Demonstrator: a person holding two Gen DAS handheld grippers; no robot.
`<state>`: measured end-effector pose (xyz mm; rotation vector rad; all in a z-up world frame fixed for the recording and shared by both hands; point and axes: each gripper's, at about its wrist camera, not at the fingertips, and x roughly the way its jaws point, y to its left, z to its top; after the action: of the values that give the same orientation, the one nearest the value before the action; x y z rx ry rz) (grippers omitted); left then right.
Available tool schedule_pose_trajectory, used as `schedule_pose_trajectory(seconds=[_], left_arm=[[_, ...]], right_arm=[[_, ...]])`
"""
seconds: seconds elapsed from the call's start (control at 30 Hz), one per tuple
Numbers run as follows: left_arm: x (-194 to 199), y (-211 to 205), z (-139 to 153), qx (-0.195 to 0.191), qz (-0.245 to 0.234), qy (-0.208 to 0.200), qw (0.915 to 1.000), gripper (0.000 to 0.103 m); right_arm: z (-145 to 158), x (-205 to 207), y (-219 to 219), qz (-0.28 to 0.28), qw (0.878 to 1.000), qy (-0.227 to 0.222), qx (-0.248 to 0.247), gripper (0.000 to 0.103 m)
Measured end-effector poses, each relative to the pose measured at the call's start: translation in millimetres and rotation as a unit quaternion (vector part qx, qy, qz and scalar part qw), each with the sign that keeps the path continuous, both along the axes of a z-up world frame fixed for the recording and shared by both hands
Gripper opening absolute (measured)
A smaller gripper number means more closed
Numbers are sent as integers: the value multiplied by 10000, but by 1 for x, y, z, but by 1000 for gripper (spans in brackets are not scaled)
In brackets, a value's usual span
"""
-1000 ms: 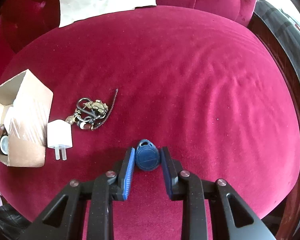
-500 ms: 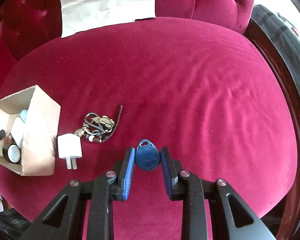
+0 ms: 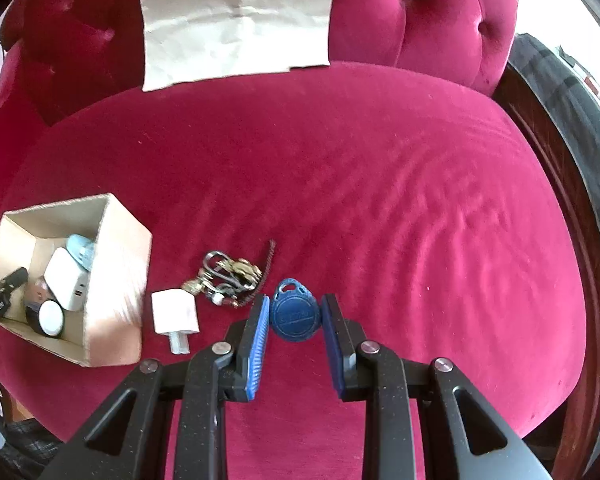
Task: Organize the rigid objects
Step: 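Carry the blue key fob over the box with the right tool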
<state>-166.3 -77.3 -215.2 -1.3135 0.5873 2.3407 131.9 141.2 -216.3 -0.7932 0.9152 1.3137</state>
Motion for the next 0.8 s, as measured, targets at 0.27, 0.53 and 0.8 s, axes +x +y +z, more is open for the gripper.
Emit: schedule_pose_trajectory(seconds=[0.27,0.53,0.8], left_arm=[[-3,4,-2,-3,-8,-6,10000,5],[-3,4,-3,-13,-28,-4,10000,5],[-3,3,-1,-14,-26,-4,10000,5]], right_arm=[[23,-20,1,164,9994,53,290,28],[41,-44,6,287,9981,140,526,28],[52,-70,10,486,9962,243,678,28]])
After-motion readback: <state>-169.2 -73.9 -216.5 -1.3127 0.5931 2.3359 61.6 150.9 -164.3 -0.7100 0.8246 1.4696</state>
